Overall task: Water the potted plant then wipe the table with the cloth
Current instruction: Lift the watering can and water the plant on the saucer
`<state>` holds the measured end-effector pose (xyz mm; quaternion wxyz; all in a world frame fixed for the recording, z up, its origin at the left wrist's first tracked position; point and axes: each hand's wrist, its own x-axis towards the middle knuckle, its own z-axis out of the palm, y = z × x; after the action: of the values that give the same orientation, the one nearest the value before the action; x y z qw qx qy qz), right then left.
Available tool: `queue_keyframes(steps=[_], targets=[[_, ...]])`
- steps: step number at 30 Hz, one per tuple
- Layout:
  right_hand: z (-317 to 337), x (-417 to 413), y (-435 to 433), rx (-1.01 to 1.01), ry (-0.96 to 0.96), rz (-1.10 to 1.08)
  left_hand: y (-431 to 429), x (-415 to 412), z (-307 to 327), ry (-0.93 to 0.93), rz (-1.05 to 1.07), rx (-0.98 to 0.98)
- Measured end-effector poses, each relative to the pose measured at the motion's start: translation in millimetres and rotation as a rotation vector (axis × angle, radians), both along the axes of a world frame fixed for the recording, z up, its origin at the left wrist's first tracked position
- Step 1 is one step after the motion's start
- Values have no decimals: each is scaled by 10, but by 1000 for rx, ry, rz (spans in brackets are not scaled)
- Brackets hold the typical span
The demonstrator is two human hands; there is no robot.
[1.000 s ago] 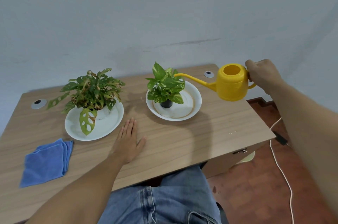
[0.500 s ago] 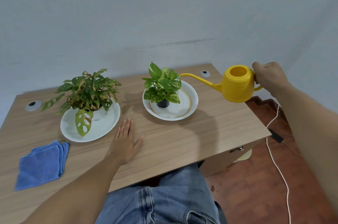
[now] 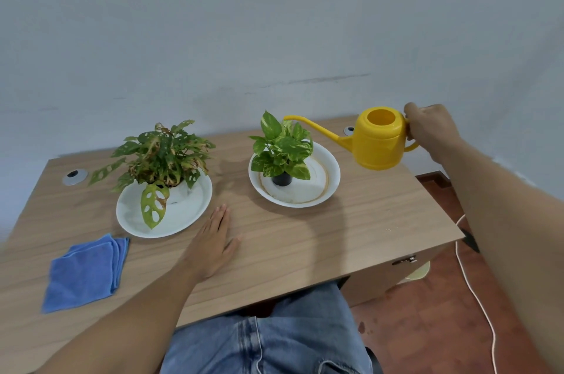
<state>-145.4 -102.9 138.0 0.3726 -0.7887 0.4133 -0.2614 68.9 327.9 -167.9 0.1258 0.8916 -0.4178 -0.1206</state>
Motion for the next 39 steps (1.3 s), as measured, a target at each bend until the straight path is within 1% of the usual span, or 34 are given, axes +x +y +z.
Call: queue_keyframes(steps=[10,20,28,34,39], targets=[[102,437,306,15,-25,60,484,31,13,-56,21,-98],[75,900,742,43,-24,157,1019,103,-111,-92,12,-129],[54,1286,1110,74,-13,253,1116,22,-159,-96,19,-94],[40,1552,1366,54,19,324,1145,-13,-156,-119,35,-84],[13,1725,1539,0,25,376,1151,-50,-123,-119,51,-89]])
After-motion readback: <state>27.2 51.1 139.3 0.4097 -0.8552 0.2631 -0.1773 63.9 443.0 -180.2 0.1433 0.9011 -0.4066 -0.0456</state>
